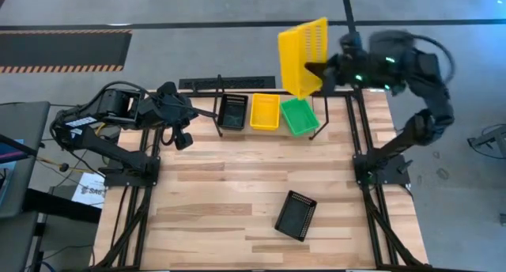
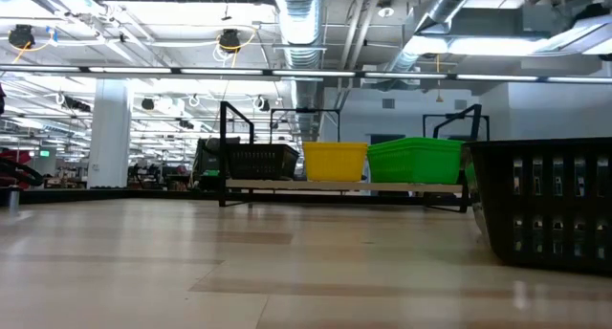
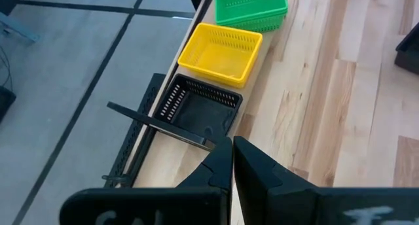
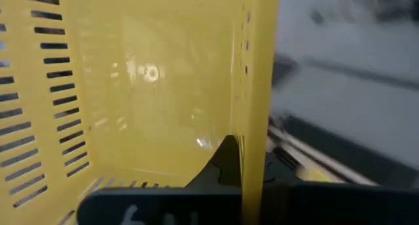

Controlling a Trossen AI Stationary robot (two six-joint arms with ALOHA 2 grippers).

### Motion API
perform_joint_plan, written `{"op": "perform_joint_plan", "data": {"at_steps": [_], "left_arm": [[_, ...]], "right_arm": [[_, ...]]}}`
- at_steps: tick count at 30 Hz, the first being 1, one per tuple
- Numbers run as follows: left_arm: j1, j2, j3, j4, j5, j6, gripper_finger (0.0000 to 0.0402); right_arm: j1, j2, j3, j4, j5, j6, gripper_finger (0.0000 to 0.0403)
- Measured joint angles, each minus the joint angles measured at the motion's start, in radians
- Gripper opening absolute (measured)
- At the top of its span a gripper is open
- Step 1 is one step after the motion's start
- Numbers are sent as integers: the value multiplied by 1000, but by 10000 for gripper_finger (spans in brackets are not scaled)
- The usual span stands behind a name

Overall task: Stack baskets on shelf by color
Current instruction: Stack the yellow bin on top of the yellow bins on the shelf

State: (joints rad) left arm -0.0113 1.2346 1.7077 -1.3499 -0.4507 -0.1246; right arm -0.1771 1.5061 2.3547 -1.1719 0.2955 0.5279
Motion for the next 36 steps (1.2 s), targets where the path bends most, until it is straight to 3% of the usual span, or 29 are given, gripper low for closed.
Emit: {"op": "perform_joint_plan", "data": {"at_steps": [6,10,14,20,24,31,36], "left_arm": [[0,0,0,0,0,4,2],[0,0,0,-1,0,5,2],[0,0,0,-1,0,5,2],[0,0,0,-1,0,0,2],[0,0,0,0,0,-23,2],[0,0,0,-7,0,-28,2],[0,0,0,-32,0,-26,2]], "right_arm": [[-205,122,-64,-178,-216,43,1],[-295,244,-68,-288,-256,55,0],[-334,340,-67,-291,-252,77,0],[-334,463,-67,-291,-195,227,0],[-316,513,-66,-285,-225,325,0],[-249,545,-73,-299,-244,392,0],[-213,544,-103,-377,-182,456,0]]}}
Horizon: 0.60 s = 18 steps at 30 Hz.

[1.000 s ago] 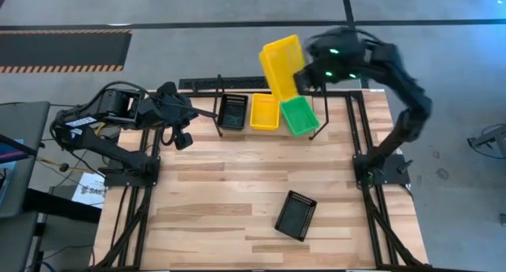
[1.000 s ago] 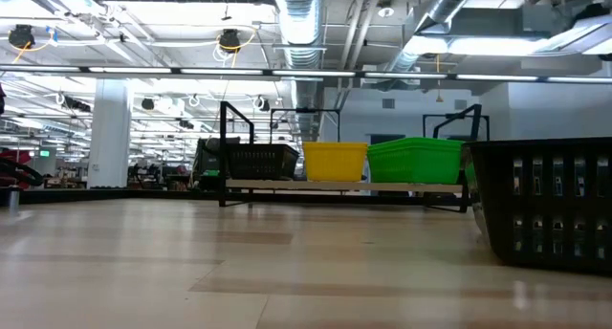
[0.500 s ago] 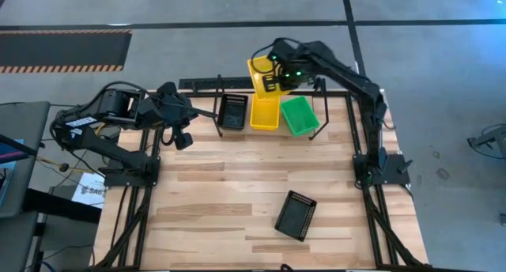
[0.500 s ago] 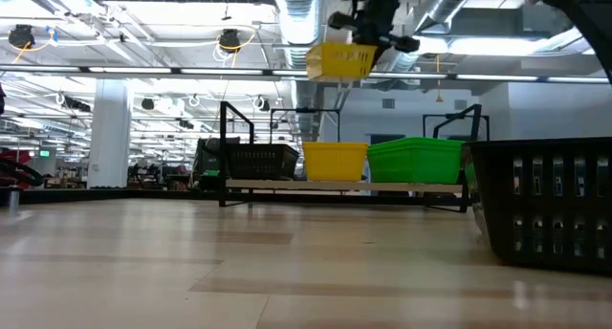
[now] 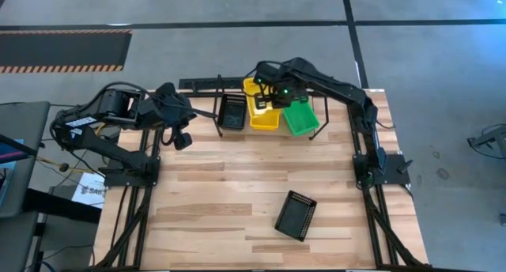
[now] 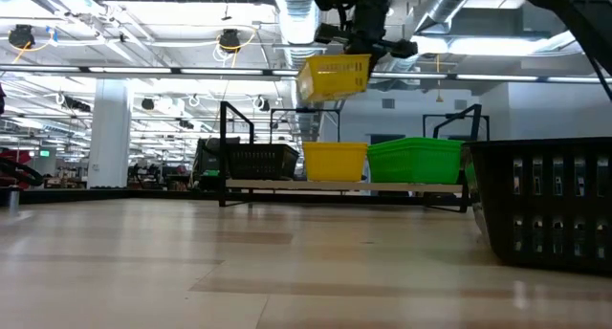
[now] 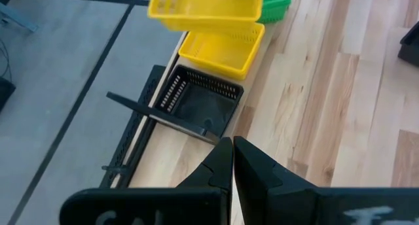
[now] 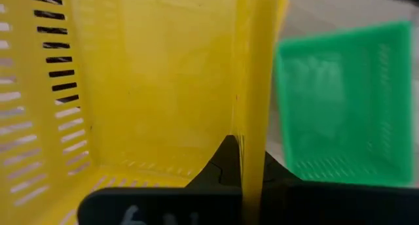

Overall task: Stack baskets on shelf by color
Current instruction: Stack the yellow bin on top of the yellow bins on the shelf

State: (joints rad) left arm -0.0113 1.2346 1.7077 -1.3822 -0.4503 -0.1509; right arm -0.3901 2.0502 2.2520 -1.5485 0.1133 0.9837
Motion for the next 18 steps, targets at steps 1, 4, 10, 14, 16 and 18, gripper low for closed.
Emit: {"op": "perform_joint_plan", "data": {"at_steps": [1,4,10,14,16,18], "left_arm": [[0,0,0,-2,0,0,2],[0,0,0,-5,0,0,2],[0,0,0,-8,5,-18,2],[0,0,0,-8,27,-17,2],[0,0,0,-8,27,-16,2],[0,0,0,-10,27,-16,2]], "right_arm": [[5,0,0,-21,7,15,0],[11,-1,-10,9,13,43,0],[10,0,-93,88,16,86,1],[10,0,-176,95,7,108,1],[10,0,-216,125,-7,108,1],[10,0,-255,191,-32,107,1]]}}
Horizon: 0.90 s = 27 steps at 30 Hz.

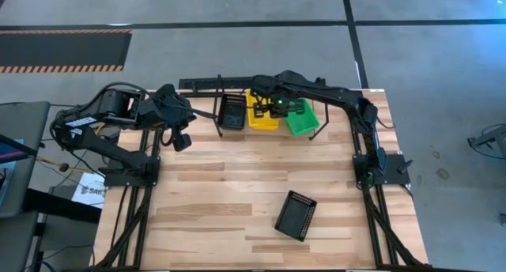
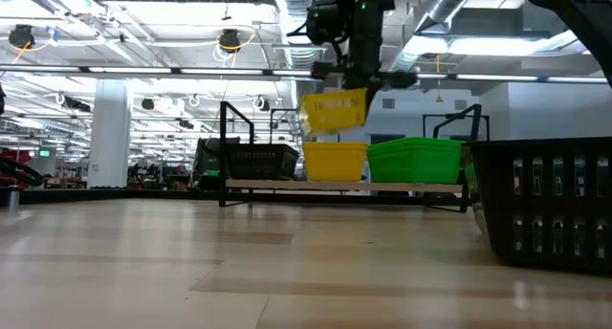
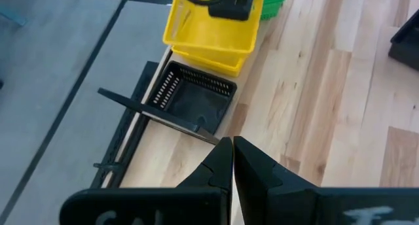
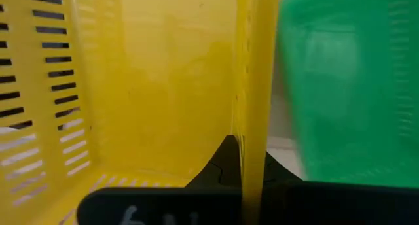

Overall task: Stack baskets on shelf by color
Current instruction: Stack the yellow bin on top of the yellow bins on the shelf

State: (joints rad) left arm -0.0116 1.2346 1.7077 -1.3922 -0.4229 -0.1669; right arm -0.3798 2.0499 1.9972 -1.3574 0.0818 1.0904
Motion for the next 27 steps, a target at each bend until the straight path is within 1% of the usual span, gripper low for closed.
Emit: {"op": "perform_joint_plan", "data": {"at_steps": [3,7,10,27], "left_arm": [[0,0,0,-11,0,1,2],[0,0,0,-12,1,0,2],[0,0,0,-20,1,0,2],[0,0,0,-33,3,31,2]], "right_arm": [[-7,0,-55,124,-37,-13,1],[-17,0,-103,210,-57,-16,1],[-24,0,-119,201,-60,-23,1],[-48,-39,-119,134,-52,-42,1]]}}
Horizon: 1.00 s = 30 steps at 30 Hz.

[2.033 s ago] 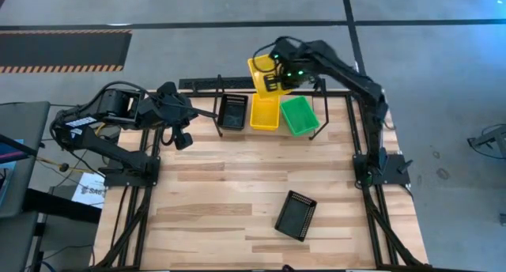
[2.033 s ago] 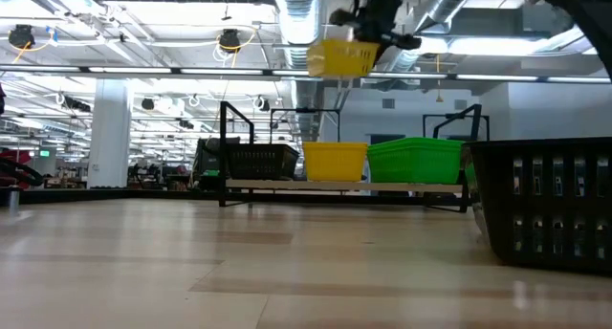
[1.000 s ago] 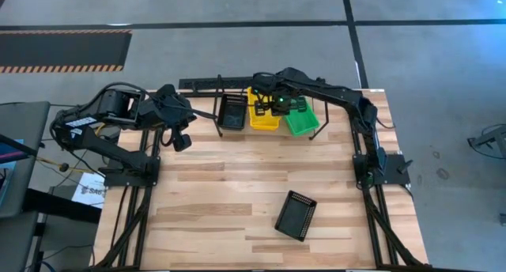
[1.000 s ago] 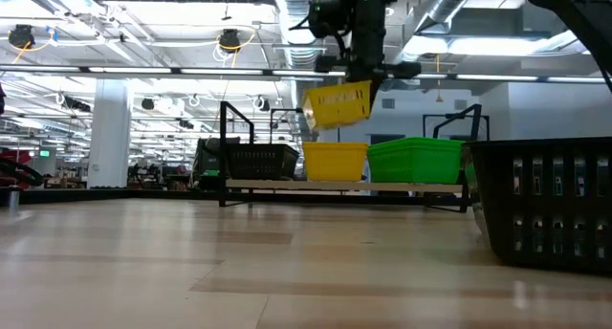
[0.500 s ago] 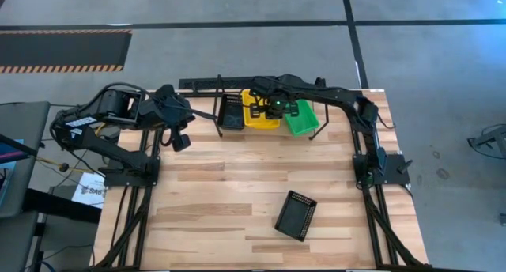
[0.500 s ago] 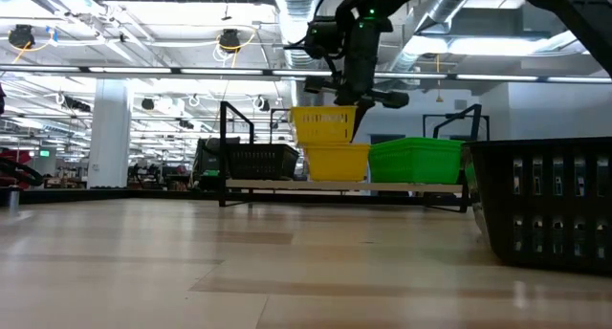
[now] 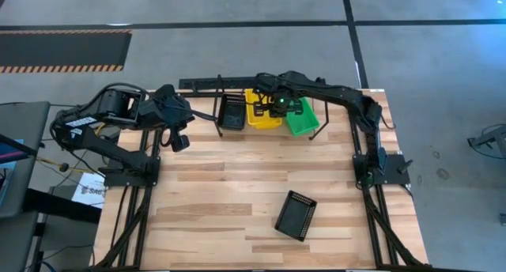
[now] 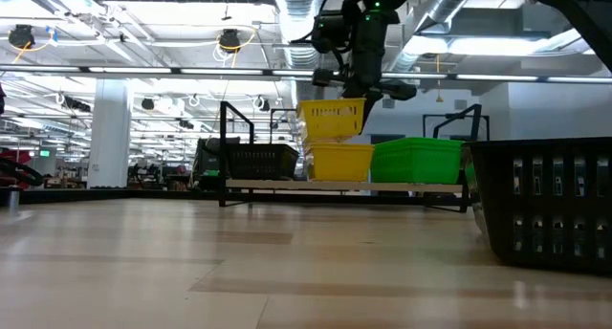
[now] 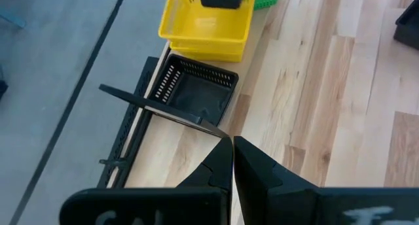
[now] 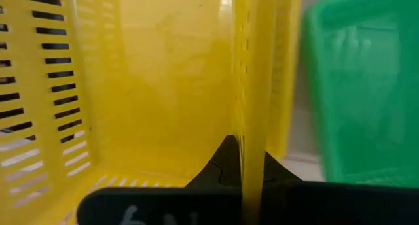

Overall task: Stack baskets on shelf by color
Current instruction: Stack the yellow bin on top of the yellow bins on the shelf

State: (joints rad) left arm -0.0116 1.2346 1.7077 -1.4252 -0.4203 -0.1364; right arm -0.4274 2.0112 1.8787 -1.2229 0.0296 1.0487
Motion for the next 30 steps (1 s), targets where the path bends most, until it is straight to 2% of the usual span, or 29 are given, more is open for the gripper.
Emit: {"op": "perform_joint_plan", "data": {"at_steps": [8,20,30], "left_arm": [[0,0,0,1,1,0,2],[0,0,0,1,14,-9,2],[0,0,0,1,15,-13,2]], "right_arm": [[-32,-21,0,-24,24,-14,1],[-33,24,1,23,19,-79,1],[-40,8,1,-55,47,-84,1]]}}
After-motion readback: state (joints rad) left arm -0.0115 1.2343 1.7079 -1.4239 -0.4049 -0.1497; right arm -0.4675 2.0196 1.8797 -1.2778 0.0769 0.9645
